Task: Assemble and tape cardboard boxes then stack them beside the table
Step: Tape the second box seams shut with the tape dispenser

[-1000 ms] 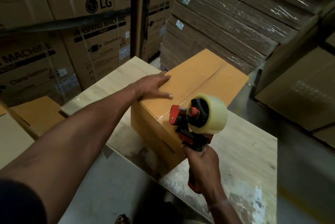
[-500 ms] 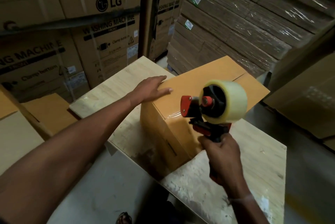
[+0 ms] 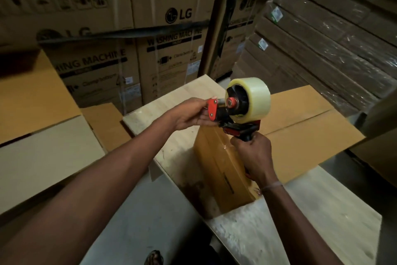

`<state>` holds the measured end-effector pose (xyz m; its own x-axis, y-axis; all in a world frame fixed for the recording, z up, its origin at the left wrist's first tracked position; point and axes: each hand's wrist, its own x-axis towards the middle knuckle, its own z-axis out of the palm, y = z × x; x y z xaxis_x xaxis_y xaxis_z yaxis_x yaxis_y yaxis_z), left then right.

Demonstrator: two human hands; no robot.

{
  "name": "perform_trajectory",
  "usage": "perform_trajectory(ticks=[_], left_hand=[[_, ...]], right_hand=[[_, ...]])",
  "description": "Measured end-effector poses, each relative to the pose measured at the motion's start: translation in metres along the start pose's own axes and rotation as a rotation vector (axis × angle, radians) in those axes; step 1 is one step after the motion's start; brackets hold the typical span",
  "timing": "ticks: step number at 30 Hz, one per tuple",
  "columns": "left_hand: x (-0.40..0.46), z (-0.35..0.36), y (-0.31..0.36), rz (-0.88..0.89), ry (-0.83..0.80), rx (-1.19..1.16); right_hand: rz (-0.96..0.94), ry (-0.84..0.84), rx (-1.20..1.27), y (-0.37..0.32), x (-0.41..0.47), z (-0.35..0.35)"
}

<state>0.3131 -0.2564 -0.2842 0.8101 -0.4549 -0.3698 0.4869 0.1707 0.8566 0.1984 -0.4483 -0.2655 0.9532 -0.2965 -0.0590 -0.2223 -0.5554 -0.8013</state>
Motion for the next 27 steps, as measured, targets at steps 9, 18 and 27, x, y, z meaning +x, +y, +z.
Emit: perform_trajectory(ticks=[9,18,27], left_hand=[[0.006,-0.009,-0.01,-0.152,0.176,-0.229],[0.021,-0.018,-0.005,0.173,0.215,0.354],[0.031,-0.034,-0.012,0.326,0.264,0.379]], right_hand=[[-0.039,-0.033,-0.03,-0.001,0.007,0.009],[-0.063,-0.062,-0.074,0.003,0.009,0.011],[-0.078,-0.074,-0.092,0.001,-0.001,0.0]])
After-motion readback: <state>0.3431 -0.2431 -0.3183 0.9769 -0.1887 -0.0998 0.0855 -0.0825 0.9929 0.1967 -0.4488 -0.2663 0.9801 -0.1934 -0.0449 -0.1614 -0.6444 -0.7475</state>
